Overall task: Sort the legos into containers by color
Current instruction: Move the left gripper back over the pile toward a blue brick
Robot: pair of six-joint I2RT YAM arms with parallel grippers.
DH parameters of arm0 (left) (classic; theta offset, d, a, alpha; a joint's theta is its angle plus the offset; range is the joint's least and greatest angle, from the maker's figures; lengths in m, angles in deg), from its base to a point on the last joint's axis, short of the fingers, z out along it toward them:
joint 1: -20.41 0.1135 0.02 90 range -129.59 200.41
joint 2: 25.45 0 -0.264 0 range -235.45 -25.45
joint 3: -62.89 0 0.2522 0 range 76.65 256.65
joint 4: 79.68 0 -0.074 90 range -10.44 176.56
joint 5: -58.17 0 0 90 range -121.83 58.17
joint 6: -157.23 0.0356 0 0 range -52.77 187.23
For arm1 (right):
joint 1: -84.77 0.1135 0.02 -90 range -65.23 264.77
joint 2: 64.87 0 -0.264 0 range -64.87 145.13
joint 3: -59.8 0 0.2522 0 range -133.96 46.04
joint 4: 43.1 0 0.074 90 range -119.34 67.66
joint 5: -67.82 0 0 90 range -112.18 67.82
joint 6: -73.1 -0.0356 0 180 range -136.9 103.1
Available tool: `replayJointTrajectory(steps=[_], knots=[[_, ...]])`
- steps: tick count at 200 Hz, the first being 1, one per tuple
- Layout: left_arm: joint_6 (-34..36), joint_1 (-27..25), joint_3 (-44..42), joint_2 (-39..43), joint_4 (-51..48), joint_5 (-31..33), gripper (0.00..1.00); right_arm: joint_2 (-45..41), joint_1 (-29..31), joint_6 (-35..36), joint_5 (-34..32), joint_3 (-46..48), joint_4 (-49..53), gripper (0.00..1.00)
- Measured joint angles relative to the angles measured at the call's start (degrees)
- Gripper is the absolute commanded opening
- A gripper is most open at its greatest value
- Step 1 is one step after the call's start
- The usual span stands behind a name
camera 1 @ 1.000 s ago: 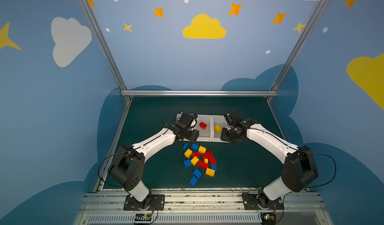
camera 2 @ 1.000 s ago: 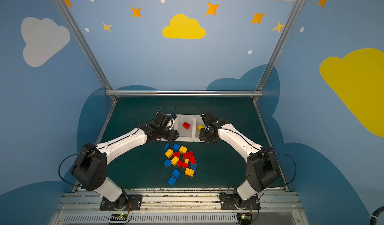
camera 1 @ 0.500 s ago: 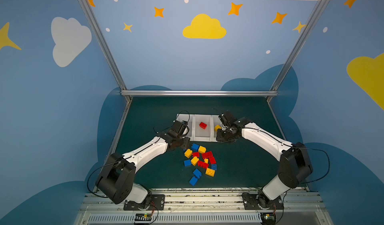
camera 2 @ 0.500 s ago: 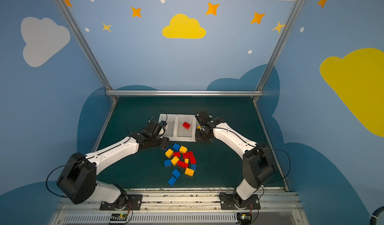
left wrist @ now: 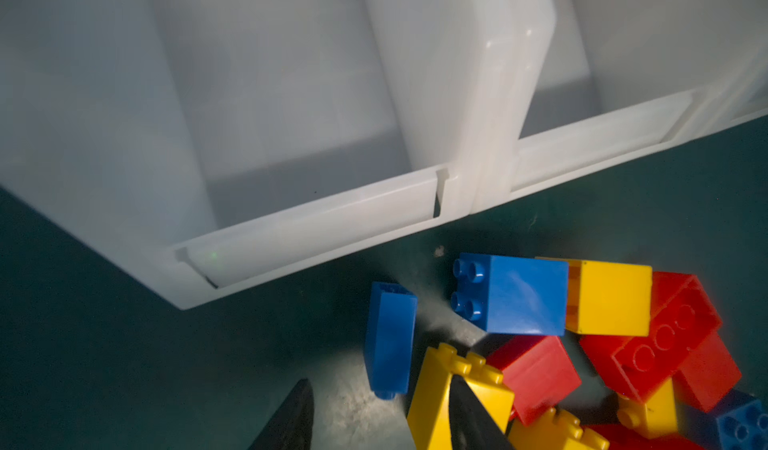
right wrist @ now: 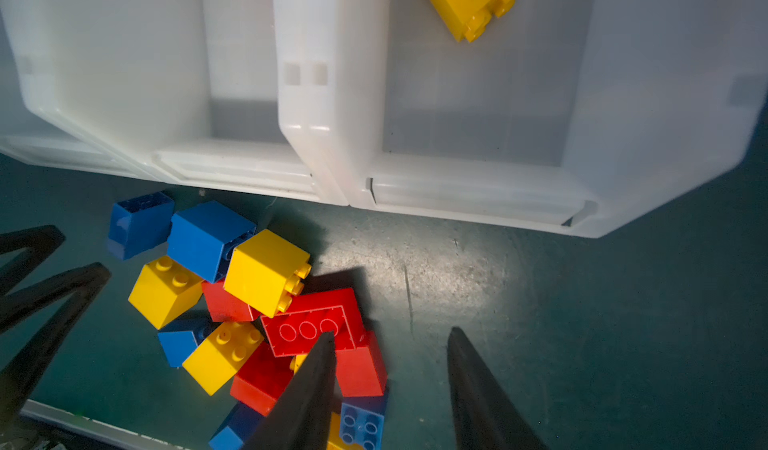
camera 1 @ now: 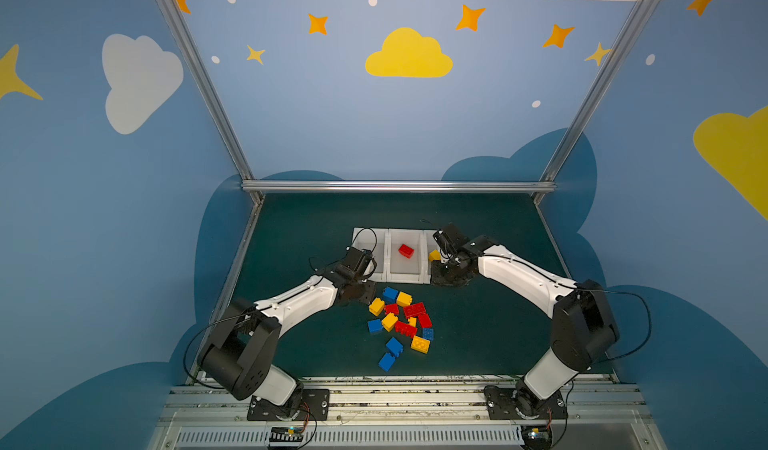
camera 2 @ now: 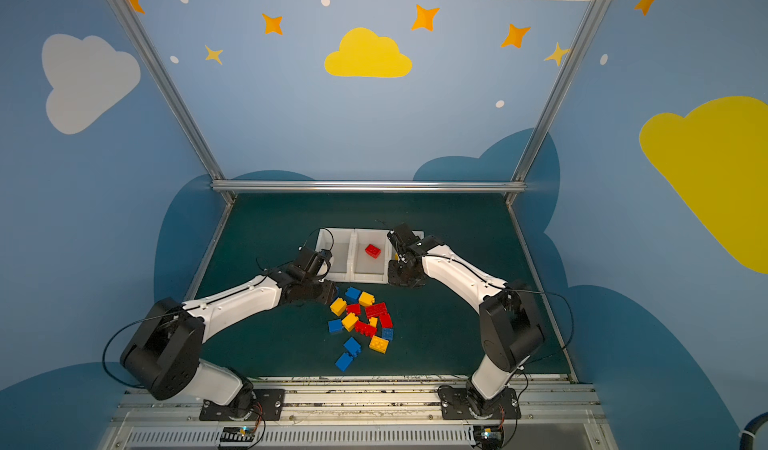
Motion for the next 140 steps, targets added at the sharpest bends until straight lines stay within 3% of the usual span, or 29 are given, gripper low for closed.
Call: replayJointTrajectory(steps=[68, 104, 140], knots=[[0.3, 0.0, 0.9, -6.2, 2.0, -1.0, 0.41, 0.0, 0.0, 0.0, -0.2, -0.4, 0.2, 0.39], [0.5, 0.0, 1.0, -7.8, 3.1, -1.2, 0.26, 0.0, 0.0, -0.1, -0.6, -0.4, 0.5, 0.37], [0.5, 0.0, 1.2, -8.2, 3.1, -1.6, 0.24, 0.0, 0.0, 0.0, -0.7, -0.4, 0.5, 0.36]])
